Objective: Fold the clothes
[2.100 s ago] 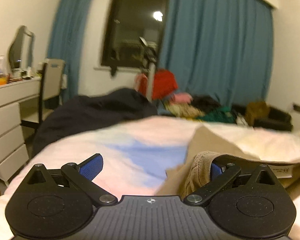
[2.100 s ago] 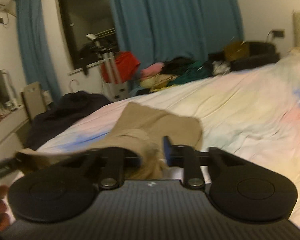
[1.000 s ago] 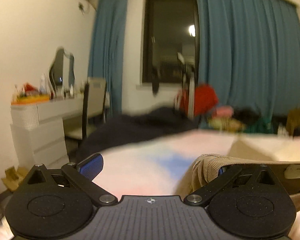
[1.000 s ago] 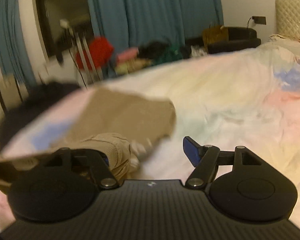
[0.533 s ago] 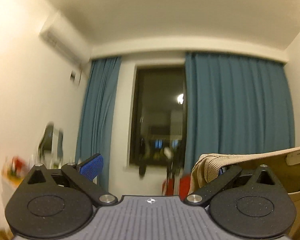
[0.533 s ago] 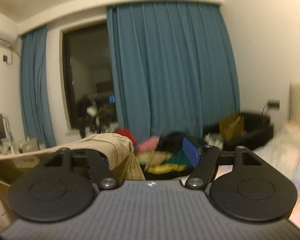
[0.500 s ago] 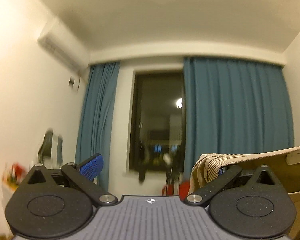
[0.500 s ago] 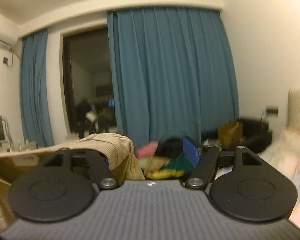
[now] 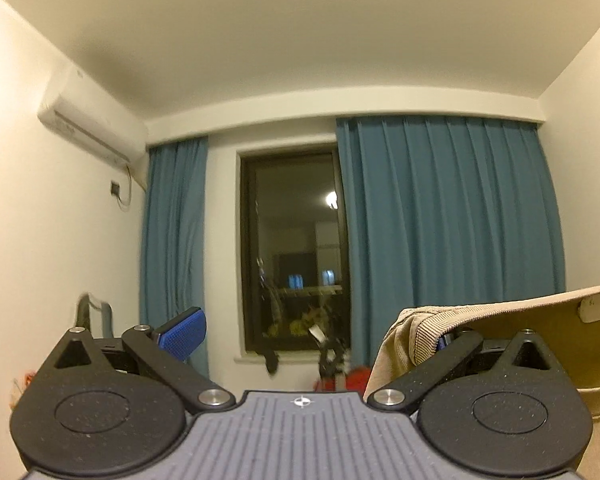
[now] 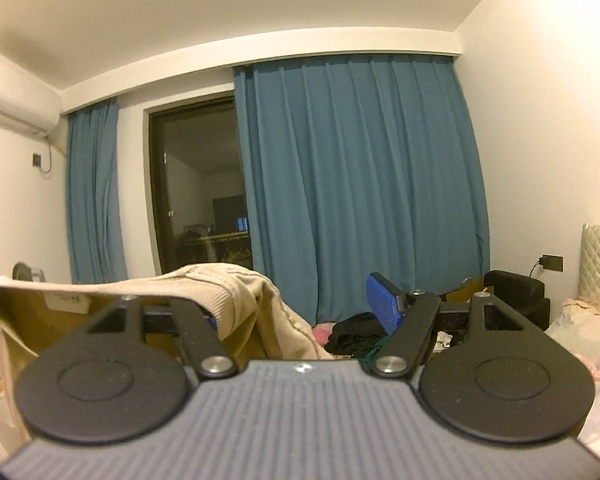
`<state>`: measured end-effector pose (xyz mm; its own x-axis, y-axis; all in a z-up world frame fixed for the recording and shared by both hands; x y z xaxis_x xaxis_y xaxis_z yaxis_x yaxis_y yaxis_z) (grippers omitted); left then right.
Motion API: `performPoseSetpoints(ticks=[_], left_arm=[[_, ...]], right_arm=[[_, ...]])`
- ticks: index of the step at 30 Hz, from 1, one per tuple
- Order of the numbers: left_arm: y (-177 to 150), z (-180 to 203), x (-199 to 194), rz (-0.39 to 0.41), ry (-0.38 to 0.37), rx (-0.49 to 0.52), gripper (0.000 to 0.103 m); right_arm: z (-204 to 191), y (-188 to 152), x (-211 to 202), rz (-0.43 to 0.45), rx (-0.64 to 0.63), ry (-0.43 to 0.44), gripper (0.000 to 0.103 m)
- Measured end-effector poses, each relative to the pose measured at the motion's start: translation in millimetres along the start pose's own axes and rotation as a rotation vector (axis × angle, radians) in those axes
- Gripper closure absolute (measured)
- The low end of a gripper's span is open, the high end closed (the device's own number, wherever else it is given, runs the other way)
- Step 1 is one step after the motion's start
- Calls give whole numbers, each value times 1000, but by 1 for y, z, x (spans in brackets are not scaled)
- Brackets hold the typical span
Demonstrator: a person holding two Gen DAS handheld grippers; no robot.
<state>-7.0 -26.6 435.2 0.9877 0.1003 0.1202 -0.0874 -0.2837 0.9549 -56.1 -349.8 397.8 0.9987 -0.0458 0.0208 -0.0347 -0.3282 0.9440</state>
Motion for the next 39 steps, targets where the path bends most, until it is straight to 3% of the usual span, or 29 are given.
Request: performPoseSetpoints(ticks=[3,9,15,19,23,26,30,32,35,37,39], left_arm=[[-24,2,31,-60,-34,-23,0],[-97,18,124,-160,-48,-10,0],[-167,52,248,-197,-5,70,0],[-255,90,345,-323,-33,120,0],[-370,135,432,-451,-124,239,0],[-451,173,487,-541,-207,439,0],[-525,219,517,-634,-387,657,0],[-551,231,532,-728,-448,736,0],[-569,235,554,-895,-530,740,0],[-569,232,560,-965,-593,679,0],[-558,220,563,-977,-605,531,0]], right_arm=[[2,-15,18,-45,-14,-6,30],[16,-71,98,-133,-17,-40,30],[24,-128,226,-154,12,-98,30],[26,-196,330,-215,-50,-163,30],[53,-301,435,-397,-110,-209,30],[69,-378,507,-595,-180,-224,30],[67,-460,576,-857,-389,-184,30],[60,-484,594,-949,-496,-153,30],[54,-502,614,-1069,-556,-80,30],[49,-496,620,-1107,-509,-27,30],[52,-486,622,-1133,-367,26,30]])
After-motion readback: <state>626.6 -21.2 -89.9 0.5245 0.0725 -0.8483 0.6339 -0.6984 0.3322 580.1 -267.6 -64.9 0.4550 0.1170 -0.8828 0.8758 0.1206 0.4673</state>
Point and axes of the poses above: each gripper's, at about its wrist camera, not at the fingertips, and x roughly the way its jaws point, z to its right, y to its top, the point moved 2 cm from there along x, roughly the way its jaws point, and after that the axes turned 11 degrees about x, right-handed, at the moved point
